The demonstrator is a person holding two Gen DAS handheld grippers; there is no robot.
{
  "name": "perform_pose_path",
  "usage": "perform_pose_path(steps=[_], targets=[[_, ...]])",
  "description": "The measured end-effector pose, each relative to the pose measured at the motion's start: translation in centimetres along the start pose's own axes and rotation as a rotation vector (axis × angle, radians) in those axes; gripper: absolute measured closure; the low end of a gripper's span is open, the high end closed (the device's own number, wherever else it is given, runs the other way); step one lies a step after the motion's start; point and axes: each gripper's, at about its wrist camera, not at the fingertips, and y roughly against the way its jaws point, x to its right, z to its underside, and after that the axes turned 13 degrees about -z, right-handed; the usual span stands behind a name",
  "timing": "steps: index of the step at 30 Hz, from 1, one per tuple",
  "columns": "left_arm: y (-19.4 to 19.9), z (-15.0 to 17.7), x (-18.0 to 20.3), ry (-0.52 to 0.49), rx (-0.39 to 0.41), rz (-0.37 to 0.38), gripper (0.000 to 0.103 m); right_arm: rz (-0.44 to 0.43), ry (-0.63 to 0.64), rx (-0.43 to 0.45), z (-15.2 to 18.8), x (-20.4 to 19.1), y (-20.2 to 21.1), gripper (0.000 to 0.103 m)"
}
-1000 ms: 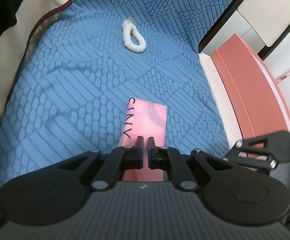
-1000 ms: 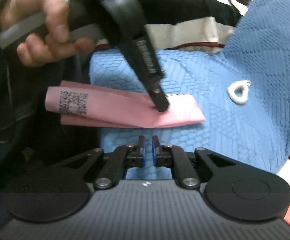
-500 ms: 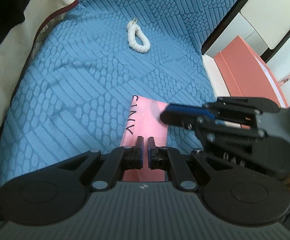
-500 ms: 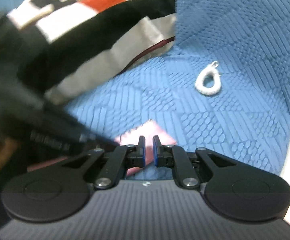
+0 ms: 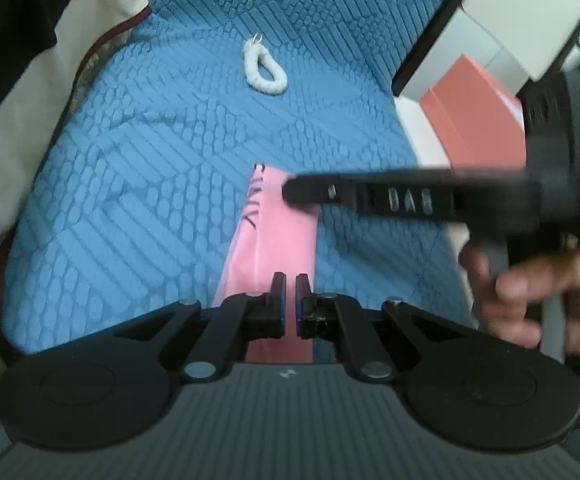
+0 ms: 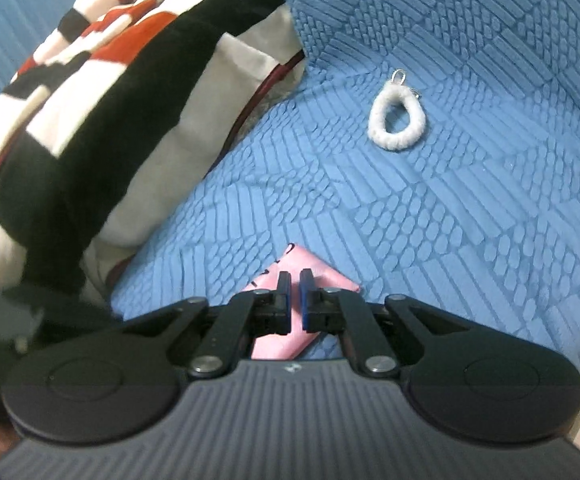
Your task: Organize objects
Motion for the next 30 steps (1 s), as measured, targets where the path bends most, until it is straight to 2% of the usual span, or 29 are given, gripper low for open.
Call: perform_pose_path(steps=[3, 4, 5, 7, 8, 13, 18, 20, 22, 30], targets=[[0.3, 0.8, 0.5, -0.005, 0.014, -0.03, 0.096, -0.001, -0.02, 0.019, -0.3, 0.2, 0.1, 0.095], [0.4, 1.0, 0.4, 0.007, 0.016, -0.031, 0.096, 0.001, -0.03, 0.027, -0.4, 0.3, 0.2, 0.091], [0.4, 1.2, 0.3, 0.021, 0.016, -0.032, 0.096, 0.0, -0.047, 0.038, -0.5, 0.6, 0.3, 0.086], [0.4, 1.4, 0.0, 0.042, 0.018, -0.036, 0.096, -0.006, -0.096, 0.068, -0.7, 1.3, 0.5, 0.061], [0.4, 1.5, -0.2, 0.052, 0.02, -0.039, 0.096, -0.01, -0.124, 0.079, -0.7, 1.8, 0.6, 0.06], [0.4, 1.6, -0.6, 0.101, 0.016, -0.034, 0.096, -0.049, -0.203, 0.072, -0.7, 3.5, 0.1, 0.061], [0.5, 1.6, -0.5, 0.101, 0.022, -0.054, 0.096, -0.195, -0.333, 0.068, -0.4, 4.6, 0.0, 0.06], [0.5, 1.6, -0.5, 0.102, 0.025, -0.059, 0.096, -0.23, -0.363, 0.08, -0.3, 4.7, 0.1, 0.065], [0.5, 1.5, -0.6, 0.104, 0.032, -0.063, 0.096, -0.218, -0.356, 0.083, -0.3, 4.3, 0.2, 0.082], [1.4, 1.4, -0.4, 0.111, 0.114, -0.069, 0.095, -0.152, -0.301, 0.093, -0.5, 2.5, 0.9, 0.085]])
